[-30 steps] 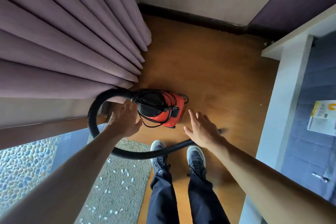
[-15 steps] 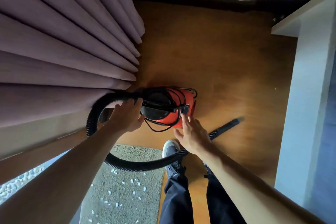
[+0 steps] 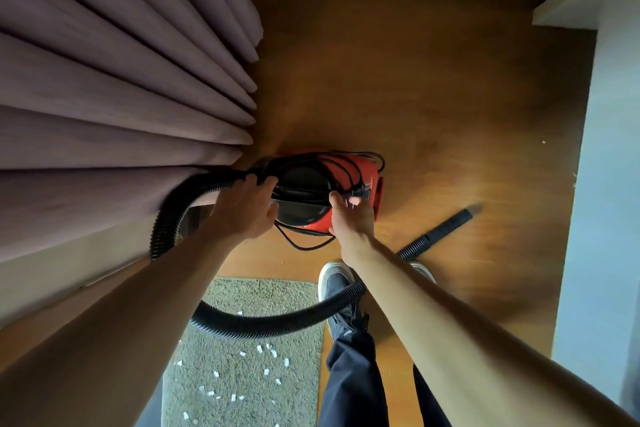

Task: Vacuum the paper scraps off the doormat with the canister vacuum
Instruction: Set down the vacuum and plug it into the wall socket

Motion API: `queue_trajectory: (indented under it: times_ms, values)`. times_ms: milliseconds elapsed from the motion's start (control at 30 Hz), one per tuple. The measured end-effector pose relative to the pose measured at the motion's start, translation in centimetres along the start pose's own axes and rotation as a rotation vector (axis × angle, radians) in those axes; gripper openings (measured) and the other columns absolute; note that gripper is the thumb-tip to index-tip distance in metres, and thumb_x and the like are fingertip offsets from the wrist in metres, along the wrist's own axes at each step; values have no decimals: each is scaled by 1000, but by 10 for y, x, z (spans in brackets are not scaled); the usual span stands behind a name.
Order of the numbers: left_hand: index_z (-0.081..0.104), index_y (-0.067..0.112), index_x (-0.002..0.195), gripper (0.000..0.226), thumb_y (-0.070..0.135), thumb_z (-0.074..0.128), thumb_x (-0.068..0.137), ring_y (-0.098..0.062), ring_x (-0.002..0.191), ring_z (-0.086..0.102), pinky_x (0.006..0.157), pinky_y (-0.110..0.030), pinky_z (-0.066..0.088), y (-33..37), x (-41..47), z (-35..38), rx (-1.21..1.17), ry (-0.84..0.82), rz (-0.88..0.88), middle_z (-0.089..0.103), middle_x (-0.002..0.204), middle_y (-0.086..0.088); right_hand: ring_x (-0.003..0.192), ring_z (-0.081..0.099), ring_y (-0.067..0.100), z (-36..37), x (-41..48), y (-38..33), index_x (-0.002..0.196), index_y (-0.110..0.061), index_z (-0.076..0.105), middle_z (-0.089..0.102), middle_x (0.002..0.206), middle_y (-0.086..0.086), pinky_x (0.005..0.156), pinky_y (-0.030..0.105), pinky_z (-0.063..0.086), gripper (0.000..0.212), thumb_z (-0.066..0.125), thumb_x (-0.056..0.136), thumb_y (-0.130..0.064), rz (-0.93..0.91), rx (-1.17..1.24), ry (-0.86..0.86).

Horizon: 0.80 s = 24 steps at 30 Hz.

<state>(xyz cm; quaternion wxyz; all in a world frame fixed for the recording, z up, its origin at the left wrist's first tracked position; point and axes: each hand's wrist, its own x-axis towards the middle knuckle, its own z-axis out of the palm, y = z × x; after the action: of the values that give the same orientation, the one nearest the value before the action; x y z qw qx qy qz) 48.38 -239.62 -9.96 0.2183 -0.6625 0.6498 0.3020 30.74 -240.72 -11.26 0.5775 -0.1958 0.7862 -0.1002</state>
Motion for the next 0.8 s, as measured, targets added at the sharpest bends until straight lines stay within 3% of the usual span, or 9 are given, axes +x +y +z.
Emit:
queue_trajectory:
  times_ms: [67,133,200,367,500,567,667,800]
  values:
    - [43,14,140,47,36,49,98,-35,108,60,81,-40,51,-2,3,0,3,15,8,57,120,-17,93,66,24,6,8,-1,111,-5,65,69,104,10,86,38,56,40,63,92,-40,25,43,46]
    - [45,13,137,44,33,49,97,-35,106,61,80,-41,51,-3,5,1,15,40,22,58,118,-16,73,61,19,8,14,-4,96,-4,66,65,83,6,63,25,51,32,61,95,-36,52,56,76]
    - [47,13,134,41,30,51,96,-34,104,61,79,-42,52,-5,5,3,17,74,37,59,114,-16,67,55,14,9,21,-4,90,-7,64,60,78,3,52,16,43,26,60,97,-32,70,89,111]
    - [59,12,127,37,23,60,91,-38,92,64,69,-44,55,-13,2,6,66,158,71,64,103,-18,75,59,15,10,19,-11,104,-3,68,66,87,4,66,27,46,33,59,96,-34,5,138,209]
    - [65,14,123,38,16,66,85,-39,83,64,61,-44,55,-18,-3,5,69,209,100,66,95,-19,88,69,17,6,17,-24,114,-10,62,70,96,3,68,23,48,28,58,97,-32,-65,275,217]
    - [69,13,116,34,14,71,82,-38,79,64,56,-42,55,-18,-5,2,52,268,122,66,89,-17,83,72,18,3,16,-36,100,-11,61,71,86,2,67,22,50,17,58,98,-27,-91,347,195]
    - [74,11,101,20,13,76,81,-36,77,63,55,-41,56,-16,-4,-3,-15,376,165,64,84,-15,76,73,25,-2,13,-62,71,-15,60,67,69,-4,72,32,55,26,60,96,-20,-156,376,208]
    - [74,6,90,10,12,66,91,-33,82,62,67,-44,55,-8,4,-15,-128,456,228,66,93,-11,76,70,24,-7,12,-87,81,-12,68,69,75,-1,72,34,54,16,62,94,-18,-226,390,235]
